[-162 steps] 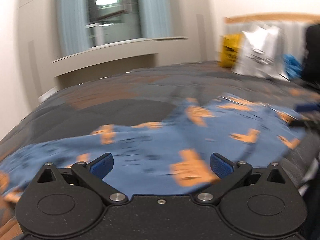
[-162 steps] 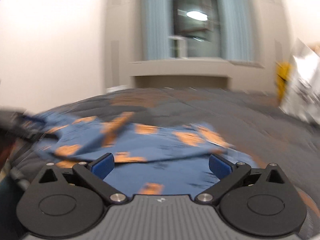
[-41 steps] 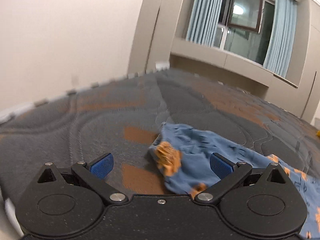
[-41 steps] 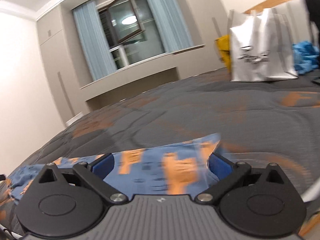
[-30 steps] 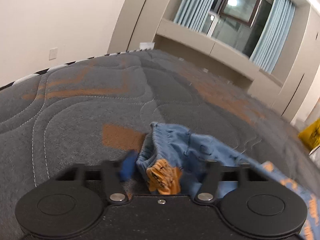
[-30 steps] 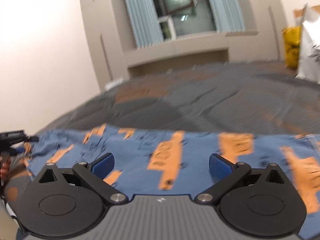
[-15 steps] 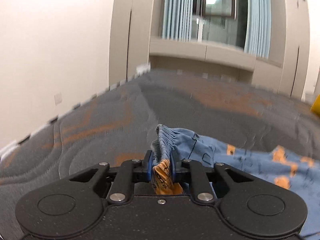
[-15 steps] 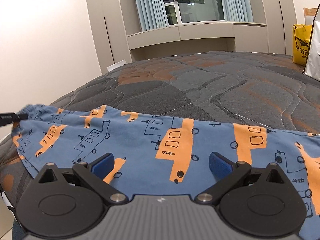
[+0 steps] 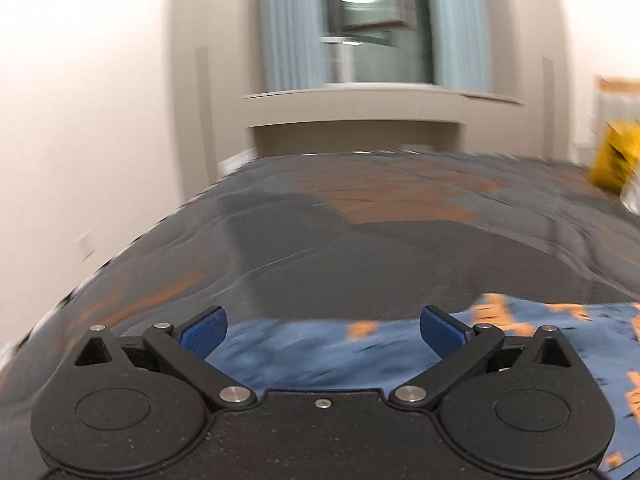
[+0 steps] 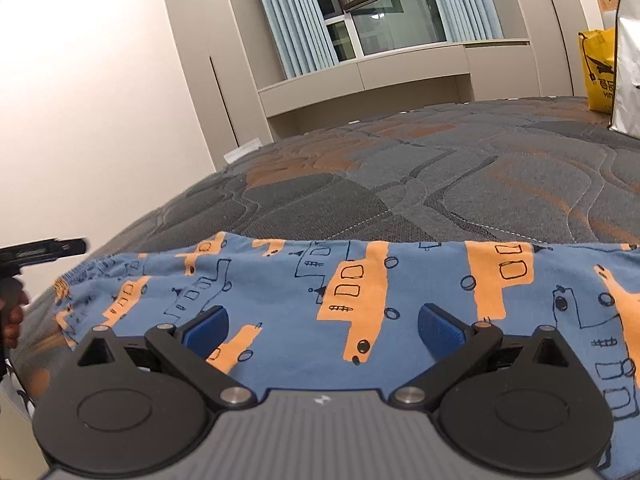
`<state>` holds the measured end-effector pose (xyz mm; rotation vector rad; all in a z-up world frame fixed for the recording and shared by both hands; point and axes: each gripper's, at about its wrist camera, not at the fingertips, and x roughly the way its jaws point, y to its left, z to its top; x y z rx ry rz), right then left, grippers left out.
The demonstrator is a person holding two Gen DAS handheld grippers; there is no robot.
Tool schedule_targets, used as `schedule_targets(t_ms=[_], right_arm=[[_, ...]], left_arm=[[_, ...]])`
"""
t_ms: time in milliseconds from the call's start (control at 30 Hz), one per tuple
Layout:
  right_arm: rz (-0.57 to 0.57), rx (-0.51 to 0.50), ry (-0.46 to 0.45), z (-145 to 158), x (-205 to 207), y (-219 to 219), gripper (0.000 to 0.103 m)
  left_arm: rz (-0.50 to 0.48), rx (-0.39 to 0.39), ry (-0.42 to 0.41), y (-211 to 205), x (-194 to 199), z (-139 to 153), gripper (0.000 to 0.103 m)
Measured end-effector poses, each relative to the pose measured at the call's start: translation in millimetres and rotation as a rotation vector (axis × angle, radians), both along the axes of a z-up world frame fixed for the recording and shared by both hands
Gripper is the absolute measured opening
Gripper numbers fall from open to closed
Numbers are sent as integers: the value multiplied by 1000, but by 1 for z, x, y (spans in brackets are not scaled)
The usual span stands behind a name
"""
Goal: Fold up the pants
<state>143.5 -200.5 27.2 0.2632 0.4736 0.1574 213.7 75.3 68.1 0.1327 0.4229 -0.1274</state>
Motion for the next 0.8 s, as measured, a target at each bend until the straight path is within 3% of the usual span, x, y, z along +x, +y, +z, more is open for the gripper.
schedule_targets(t_ms=[100,200,300,367,467,533,700,800], right_arm=[[4,46,-21,-2,-4,-5,102],[10,97,-43,-4,-8,-12,103],[28,135,-61,-5,-12,-18,103],[46,150,-67,-6,-12,-19,103],[67,170,-71,-9,-11,-22,103],[71,175,-72,-9,-11,-23,103],[88,203,-104,-10,-17,-28,103],[98,202,-113,-6,-27,-33,103]], left_arm=[[-128,135,20,-54,26,-2,102],[-233,246,119,-96,61,-21,98],[-223,307,186,-117,91,-38,97],[-191,289,216,-118,109,-45,103],[-155,197,256,-113,121,-45,103],[-129,191,255,-116,119,-42,103],[-92,177,201,-120,83,-32,102],[-79,208,234,-124,64,-45,102]])
